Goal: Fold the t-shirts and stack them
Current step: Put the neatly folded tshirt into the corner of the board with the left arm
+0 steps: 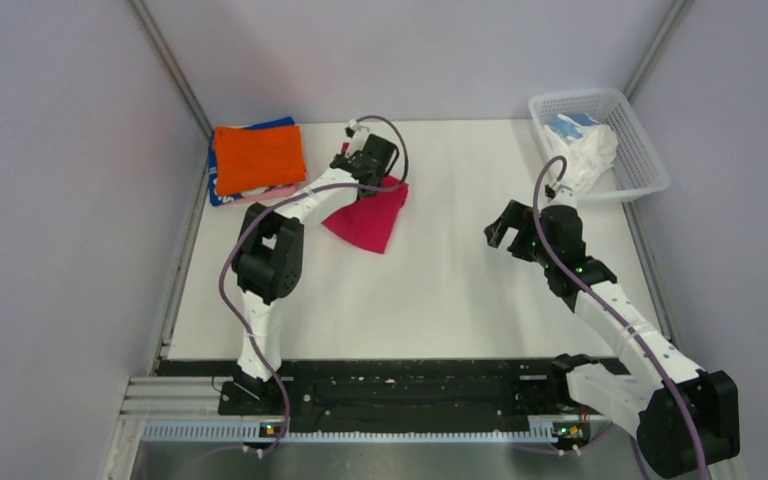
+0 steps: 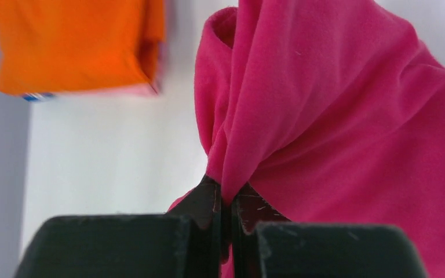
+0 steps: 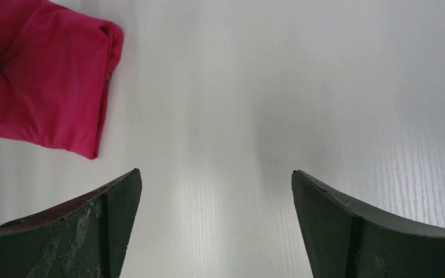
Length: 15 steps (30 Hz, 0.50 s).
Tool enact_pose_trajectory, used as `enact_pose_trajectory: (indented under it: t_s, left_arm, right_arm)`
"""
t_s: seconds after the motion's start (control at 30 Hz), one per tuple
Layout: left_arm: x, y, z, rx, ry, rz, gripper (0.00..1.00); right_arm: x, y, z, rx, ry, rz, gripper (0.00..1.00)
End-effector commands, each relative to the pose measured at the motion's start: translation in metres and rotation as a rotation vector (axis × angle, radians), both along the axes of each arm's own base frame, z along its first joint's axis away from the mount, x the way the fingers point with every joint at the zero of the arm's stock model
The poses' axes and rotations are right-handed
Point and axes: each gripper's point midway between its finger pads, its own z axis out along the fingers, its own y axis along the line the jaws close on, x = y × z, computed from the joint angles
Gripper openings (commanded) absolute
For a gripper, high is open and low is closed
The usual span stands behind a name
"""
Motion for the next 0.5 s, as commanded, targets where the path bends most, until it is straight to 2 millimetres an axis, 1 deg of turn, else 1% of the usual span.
enact_pose_trajectory:
  t_s: [0.0,0.07,0.2,0.37,0.47]
  left_arm:
    - [0.052,0.032,0.072,0.179,-0.215,0.013,0.00]
    - [0.063,0.043,0.087,0.225,-0.244,0.014,0.00]
    - [0.074,0.059,0.113,0.283,-0.284,0.032,0.00]
    - [0.086,0.075,0.143,0.281,-0.336,0.044,0.00]
    - [0.089,0.079,0.156,0.255,-0.343,0.035,0.00]
  right_arm:
    - [0.005,-0.005,0.009,-0.030,-0.045,-0.008,0.99]
    - [0.006,-0.006,0.006,-0.037,-0.037,-0.014,0.99]
    - [0.006,-0.009,0.004,-0.046,-0.037,-0.026,0.99]
    - [0.005,-0.011,0.003,-0.051,-0.037,-0.039,0.99]
    - [0.004,-0.010,0.006,-0.042,-0.046,-0.034,0.99]
